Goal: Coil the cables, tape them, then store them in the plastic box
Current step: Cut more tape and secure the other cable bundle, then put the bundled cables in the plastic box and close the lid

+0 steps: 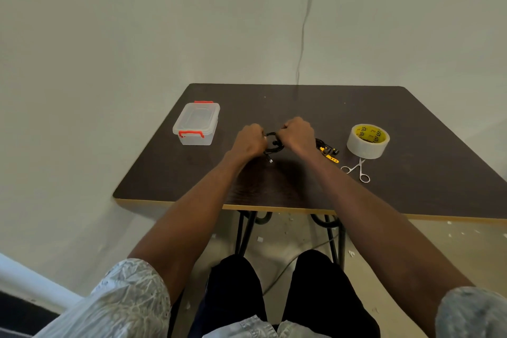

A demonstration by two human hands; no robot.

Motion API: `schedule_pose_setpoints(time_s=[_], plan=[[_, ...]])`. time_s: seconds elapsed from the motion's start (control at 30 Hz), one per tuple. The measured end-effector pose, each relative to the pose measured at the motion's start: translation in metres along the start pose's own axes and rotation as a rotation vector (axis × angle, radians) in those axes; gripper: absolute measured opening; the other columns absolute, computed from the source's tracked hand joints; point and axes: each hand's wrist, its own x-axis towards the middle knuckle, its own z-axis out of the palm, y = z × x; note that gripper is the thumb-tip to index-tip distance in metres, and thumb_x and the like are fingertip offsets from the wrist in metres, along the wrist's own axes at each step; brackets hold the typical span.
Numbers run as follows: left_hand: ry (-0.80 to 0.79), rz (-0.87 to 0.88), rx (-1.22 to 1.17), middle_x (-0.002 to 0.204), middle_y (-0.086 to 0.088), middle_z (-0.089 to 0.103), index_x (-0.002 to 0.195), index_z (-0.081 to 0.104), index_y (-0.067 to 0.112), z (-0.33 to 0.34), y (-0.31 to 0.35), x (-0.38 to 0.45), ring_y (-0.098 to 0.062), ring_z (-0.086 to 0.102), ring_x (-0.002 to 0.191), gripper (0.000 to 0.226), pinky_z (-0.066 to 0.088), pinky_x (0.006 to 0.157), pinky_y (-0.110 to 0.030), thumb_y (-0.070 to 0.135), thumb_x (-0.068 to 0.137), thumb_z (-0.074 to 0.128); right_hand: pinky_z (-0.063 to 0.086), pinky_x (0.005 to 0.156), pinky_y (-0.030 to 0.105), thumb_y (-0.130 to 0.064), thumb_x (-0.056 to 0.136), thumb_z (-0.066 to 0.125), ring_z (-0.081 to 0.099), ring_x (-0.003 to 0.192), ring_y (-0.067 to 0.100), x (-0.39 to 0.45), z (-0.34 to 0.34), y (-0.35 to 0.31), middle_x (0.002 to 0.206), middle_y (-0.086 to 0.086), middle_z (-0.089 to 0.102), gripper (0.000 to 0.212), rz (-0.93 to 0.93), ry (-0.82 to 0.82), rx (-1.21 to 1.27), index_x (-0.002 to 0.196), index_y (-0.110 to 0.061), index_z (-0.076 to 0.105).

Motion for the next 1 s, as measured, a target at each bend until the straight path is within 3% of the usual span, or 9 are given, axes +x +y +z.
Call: schedule_pose_setpoints(time_s=[0.2,0.3,0.37,0.47,0.53,0.63,0.8,0.9,1.0], plan=[[-0.052,-0.017,-0.102,0.082,-0.009,0.066,0.084,0.065,0.006,-0.007,-0.025,-0.002,-0.023,0.061,0.077,0.035,0.051,0.075,-0.037,0.04,0.084,0.069,0.043,0.093,0.037,-0.022,0.089,0.054,0.06,0.114,0.034,0.003,0.009,0.001,0.119,0.017,0.066,0.03,0.084,-0.025,-0.222,0.112,-0.006,0.064],[0.253,-0.029,-0.15,0.081,-0.007,0.067,0.084,0.068,0.009,-0.024,-0.05,-0.006,-0.022,0.062,0.076,0.026,0.054,0.077,-0.041,0.035,0.086,0.068,0.034,0.101,0.04,-0.031,0.09,0.058,0.052,0.123,0.033,0.006,0.015,0.002,0.128,0.017,0.061,0.037,0.113,-0.021,-0.321,0.119,-0.008,0.062],[0.507,-0.089,-0.052,0.096,-0.01,0.069,0.096,0.069,0.008,-0.038,-0.071,-0.006,-0.024,0.062,0.091,0.026,0.051,0.088,-0.044,0.033,0.087,0.065,0.031,0.101,0.042,-0.037,0.088,0.06,0.045,0.124,0.036,0.007,0.018,-0.005,0.131,0.018,0.056,0.043,0.059,0.045,-0.362,0.119,-0.007,0.062],[0.622,-0.396,0.071,0.13,-0.016,0.053,0.126,0.052,0.009,-0.058,-0.097,-0.005,-0.032,0.047,0.121,0.065,0.039,0.102,-0.046,0.051,0.079,0.068,0.033,0.102,0.044,-0.034,0.085,0.061,0.046,0.122,0.036,0.01,0.028,-0.03,0.129,0.017,0.055,0.04,-0.067,0.068,-0.275,0.115,-0.008,0.065],[0.507,-0.591,-0.01,0.138,-0.017,0.046,0.136,0.042,0.009,-0.066,-0.107,-0.005,-0.034,0.043,0.127,0.093,0.036,0.104,-0.048,0.066,0.069,0.069,0.038,0.1,0.043,-0.03,0.083,0.061,0.051,0.117,0.035,0.012,0.038,-0.048,0.121,0.015,0.061,0.034,-0.127,0.022,-0.185,0.108,-0.009,0.069],[0.35,-0.583,-0.187,0.141,-0.015,0.045,0.142,0.036,0.008,-0.063,-0.122,0.004,-0.032,0.044,0.129,0.106,0.041,0.104,-0.045,0.068,0.063,0.073,0.048,0.093,0.039,-0.025,0.082,0.062,0.059,0.105,0.033,0.007,0.054,-0.065,0.107,0.013,0.067,0.023,-0.181,-0.017,-0.087,0.095,-0.008,0.071],[0.083,-0.295,-0.338,0.131,-0.005,0.049,0.136,0.047,0.009,-0.08,-0.129,0.004,-0.021,0.052,0.116,0.079,0.045,0.085,-0.023,0.031,0.07,0.083,0.053,0.08,0.04,-0.019,0.081,0.06,0.061,0.091,0.032,0.011,0.063,-0.064,0.095,0.014,0.067,0.014,-0.18,0.046,0.022,0.085,-0.007,0.066],[-0.162,-0.164,-0.288,0.154,-0.002,0.031,0.137,0.05,0.013,-0.092,-0.137,0.003,-0.023,0.033,0.139,0.062,0.032,0.102,-0.024,0.01,0.078,0.07,0.049,0.077,0.042,-0.035,0.091,0.056,0.058,0.091,0.029,0.021,0.053,-0.056,0.098,0.012,0.063,0.024,-0.087,0.073,0.111,0.085,-0.012,0.055],[-0.105,-0.14,-0.352,0.154,-0.006,0.032,0.129,0.059,0.013,-0.084,-0.133,-0.003,-0.02,0.036,0.135,0.053,0.034,0.107,-0.03,-0.006,0.079,0.054,0.041,0.072,0.033,-0.044,0.096,0.051,0.055,0.09,0.023,0.021,0.048,-0.047,0.097,0.005,0.057,0.032,-0.019,-0.086,0.103,0.095,-0.012,0.054]])
